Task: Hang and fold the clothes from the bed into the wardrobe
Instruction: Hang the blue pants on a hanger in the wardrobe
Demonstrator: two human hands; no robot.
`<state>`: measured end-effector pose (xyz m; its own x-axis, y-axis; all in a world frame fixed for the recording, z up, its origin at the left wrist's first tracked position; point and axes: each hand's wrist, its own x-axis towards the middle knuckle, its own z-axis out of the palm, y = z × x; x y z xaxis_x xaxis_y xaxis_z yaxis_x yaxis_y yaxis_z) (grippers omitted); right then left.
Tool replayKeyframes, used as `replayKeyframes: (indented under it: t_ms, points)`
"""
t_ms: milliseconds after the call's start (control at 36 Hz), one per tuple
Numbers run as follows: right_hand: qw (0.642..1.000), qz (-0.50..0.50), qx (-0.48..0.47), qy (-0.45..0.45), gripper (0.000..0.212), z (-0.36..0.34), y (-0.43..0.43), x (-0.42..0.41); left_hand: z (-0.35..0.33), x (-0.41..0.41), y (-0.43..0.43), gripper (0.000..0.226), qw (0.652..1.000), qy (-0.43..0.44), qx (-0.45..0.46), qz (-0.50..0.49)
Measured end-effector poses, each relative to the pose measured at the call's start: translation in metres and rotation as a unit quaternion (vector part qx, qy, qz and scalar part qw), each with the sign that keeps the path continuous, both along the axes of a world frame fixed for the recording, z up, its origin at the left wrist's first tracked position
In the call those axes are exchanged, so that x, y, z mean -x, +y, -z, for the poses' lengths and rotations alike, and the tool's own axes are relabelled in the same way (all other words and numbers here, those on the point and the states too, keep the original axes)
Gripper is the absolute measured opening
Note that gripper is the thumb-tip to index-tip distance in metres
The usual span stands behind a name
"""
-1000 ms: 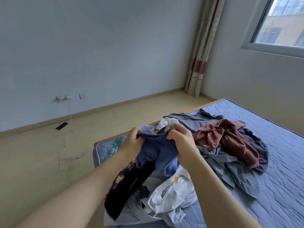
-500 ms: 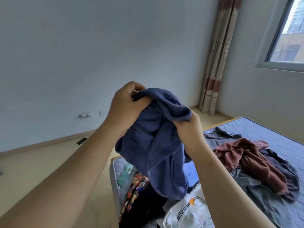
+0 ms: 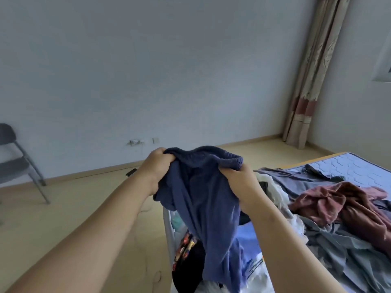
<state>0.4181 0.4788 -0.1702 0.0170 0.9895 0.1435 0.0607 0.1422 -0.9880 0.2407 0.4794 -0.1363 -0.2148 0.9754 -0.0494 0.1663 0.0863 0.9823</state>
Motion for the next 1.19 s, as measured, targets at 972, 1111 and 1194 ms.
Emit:
replayKeyframes:
  t_ms: [972,1111,1194]
  points:
    - [0.836,-0.53,0.058,0.128,0.035,-0.045,-0.192,0.284,-0.027,0.204,-0.298,0.034,0.926,-0.234,-0.077,-0.287]
    - [0.813,-0.565,0.075,0.12,0.025,-0.04,-0.254,0.328,-0.028,0.239,-0.379,0.032,0.906,-0.246,-0.078,-0.336]
    - [0.798,-0.584,0.091,0.12,0.018,-0.042,-0.291,0.353,-0.035,0.257,-0.423,0.035,0.885,-0.258,-0.087,-0.377]
